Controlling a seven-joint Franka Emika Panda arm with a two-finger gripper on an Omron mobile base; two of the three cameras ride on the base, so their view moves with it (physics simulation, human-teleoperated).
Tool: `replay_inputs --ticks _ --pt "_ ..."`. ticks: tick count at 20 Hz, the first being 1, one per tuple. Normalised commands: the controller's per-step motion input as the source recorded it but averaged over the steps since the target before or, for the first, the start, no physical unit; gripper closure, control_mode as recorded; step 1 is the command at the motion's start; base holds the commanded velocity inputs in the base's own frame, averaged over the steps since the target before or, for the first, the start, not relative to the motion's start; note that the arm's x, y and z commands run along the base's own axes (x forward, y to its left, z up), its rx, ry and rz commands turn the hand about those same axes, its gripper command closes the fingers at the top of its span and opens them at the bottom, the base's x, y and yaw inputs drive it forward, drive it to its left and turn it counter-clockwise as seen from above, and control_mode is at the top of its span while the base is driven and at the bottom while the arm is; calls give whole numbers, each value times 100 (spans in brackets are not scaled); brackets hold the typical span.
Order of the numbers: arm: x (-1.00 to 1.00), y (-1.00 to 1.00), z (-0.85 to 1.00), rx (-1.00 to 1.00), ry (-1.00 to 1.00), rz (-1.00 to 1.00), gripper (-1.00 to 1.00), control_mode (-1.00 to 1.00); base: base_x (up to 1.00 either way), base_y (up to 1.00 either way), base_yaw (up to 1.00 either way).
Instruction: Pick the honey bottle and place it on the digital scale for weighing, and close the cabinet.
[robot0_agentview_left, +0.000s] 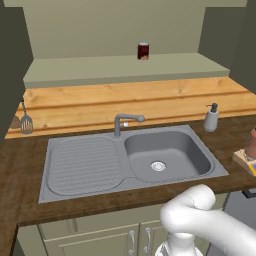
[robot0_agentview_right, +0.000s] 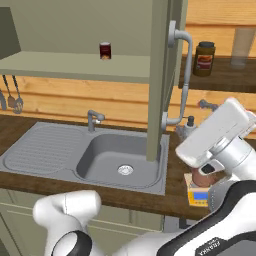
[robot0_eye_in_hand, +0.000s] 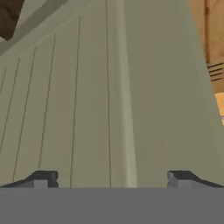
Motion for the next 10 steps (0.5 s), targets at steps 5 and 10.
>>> replay_inputs --ticks 5,10 --pt "75 100 0 11 0 24 -100 -100 0 0 0" --pt "54 100 0 0 -1 11 -100 -100 0 0 0"
